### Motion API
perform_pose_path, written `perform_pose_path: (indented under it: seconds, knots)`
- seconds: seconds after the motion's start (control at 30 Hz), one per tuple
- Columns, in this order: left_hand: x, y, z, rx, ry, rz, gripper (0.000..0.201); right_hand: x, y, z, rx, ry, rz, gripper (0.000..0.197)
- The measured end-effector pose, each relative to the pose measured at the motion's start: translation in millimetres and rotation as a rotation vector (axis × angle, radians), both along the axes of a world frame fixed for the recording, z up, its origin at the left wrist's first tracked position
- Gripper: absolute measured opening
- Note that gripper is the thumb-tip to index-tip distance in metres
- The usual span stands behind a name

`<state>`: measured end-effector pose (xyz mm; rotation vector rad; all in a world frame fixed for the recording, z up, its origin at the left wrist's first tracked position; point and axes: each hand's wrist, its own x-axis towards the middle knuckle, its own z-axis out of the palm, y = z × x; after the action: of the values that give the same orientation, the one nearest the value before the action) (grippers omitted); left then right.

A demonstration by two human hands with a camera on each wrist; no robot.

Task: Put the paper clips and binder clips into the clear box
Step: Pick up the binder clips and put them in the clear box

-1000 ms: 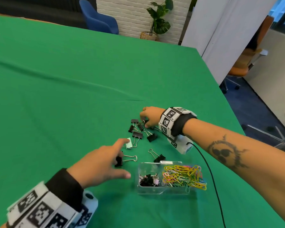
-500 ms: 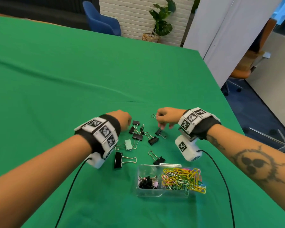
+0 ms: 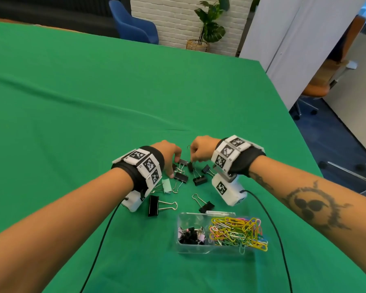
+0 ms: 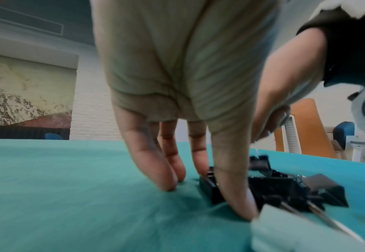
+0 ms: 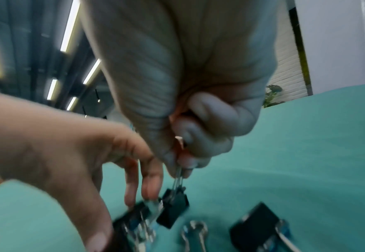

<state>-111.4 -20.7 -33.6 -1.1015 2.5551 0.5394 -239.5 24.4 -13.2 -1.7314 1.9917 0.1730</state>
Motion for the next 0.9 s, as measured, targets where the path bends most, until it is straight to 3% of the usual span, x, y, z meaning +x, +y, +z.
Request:
perform_pose_path:
  seconds: [0.07, 0.13, 0.23, 0.37, 0.47, 0.7, 0.8, 0.9]
  knots:
    - [1, 0, -3, -0.01, 0.013, -0.008, 0.04, -5, 10, 21, -0.026, -0.097, -0.052, 0.008]
    - [2, 1, -4, -0.014, 0.028, -0.016, 0.038, -5, 30, 46, -0.029, -0.23, -0.056, 0.017]
    - [6, 0, -6, -0.032, 0.079, -0.009, 0.037, 14, 78, 72, 0.021, -0.337, 0.04, 0.021]
    - [14, 3, 2, -0.042, 0.17, 0.052, 0.039, 51, 133, 66, -0.055, -0.109, 0.179, 0.022]
    - [26, 9, 19, -0.073, 0.269, 0.088, 0.037, 67, 145, 54, -0.087, -0.122, 0.113, 0.012]
    - [73, 53, 57, -0.073, 0.565, 0.136, 0.032, 75, 154, 44, -0.137, -0.099, 0.089, 0.025]
    - [87, 85, 62, -0.044, 0.574, 0.099, 0.031, 76, 157, 46, -0.173, -0.089, 0.066, 0.03]
    - [93, 112, 61, -0.012, 0.569, 0.04, 0.031, 70, 163, 61, -0.323, -0.069, 0.02, 0.021]
